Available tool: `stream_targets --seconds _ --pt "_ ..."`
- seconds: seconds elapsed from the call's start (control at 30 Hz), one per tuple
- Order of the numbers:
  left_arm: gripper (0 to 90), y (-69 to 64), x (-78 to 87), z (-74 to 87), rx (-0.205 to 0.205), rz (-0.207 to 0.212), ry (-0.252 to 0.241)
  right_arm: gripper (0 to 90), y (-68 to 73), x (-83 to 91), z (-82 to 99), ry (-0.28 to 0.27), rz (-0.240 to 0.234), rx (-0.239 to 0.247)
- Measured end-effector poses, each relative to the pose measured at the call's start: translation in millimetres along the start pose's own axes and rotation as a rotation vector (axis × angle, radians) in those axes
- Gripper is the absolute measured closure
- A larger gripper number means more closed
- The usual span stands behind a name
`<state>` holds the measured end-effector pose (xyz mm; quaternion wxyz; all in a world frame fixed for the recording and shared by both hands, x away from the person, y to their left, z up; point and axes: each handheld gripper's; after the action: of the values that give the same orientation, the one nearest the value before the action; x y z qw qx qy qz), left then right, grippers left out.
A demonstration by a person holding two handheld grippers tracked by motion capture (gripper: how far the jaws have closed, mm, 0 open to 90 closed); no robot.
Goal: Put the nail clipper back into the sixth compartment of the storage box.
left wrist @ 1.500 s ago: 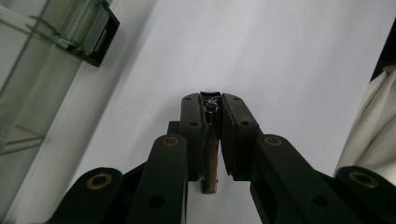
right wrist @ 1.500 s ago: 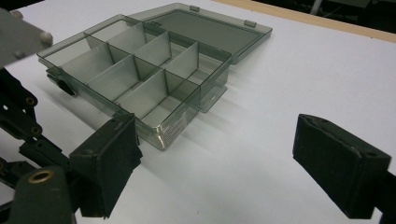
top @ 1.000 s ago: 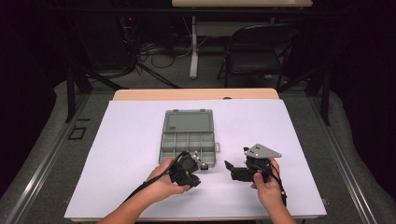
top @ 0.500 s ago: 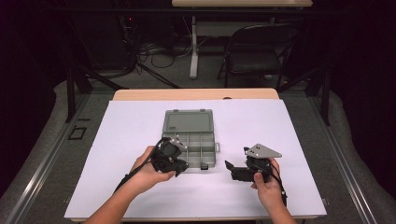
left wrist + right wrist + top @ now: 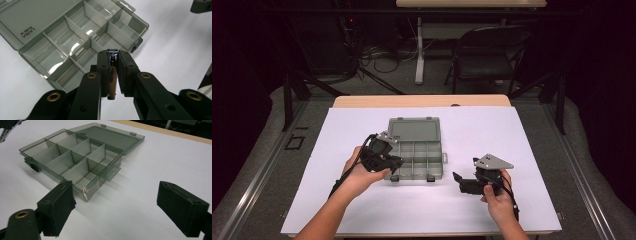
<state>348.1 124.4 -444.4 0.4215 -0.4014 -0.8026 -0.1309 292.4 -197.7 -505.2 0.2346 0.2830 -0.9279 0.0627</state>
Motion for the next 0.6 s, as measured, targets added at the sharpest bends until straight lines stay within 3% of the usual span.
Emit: stream_targets --seconds 0.1,0.33,0.6 --pt "80.4 1.9 -3.8 -0.2 0.017 -0.003 -0.006 14.0 0.3 -0.2 0.1 -0.001 -0.001 0.002" --pt "80.4 7.2 -15.6 -1.1 0.074 -0.054 -0.019 14.1 0.1 -0.5 0.3 0.002 0.000 0.001" --pt "80.3 11.0 -30.8 -3.7 0.092 -0.057 -0.014 14.0 0.4 -0.7 0.7 0.005 -0.003 0.001"
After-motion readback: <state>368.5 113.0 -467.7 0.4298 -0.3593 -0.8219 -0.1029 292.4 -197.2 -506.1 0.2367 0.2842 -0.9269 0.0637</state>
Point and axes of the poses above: each handheld gripper's, and its own axes: x roughly backward along the jaws, z roughly out of its underside, y roughly to its left, and after that the axes turned 2 degrees about -y, right-handed
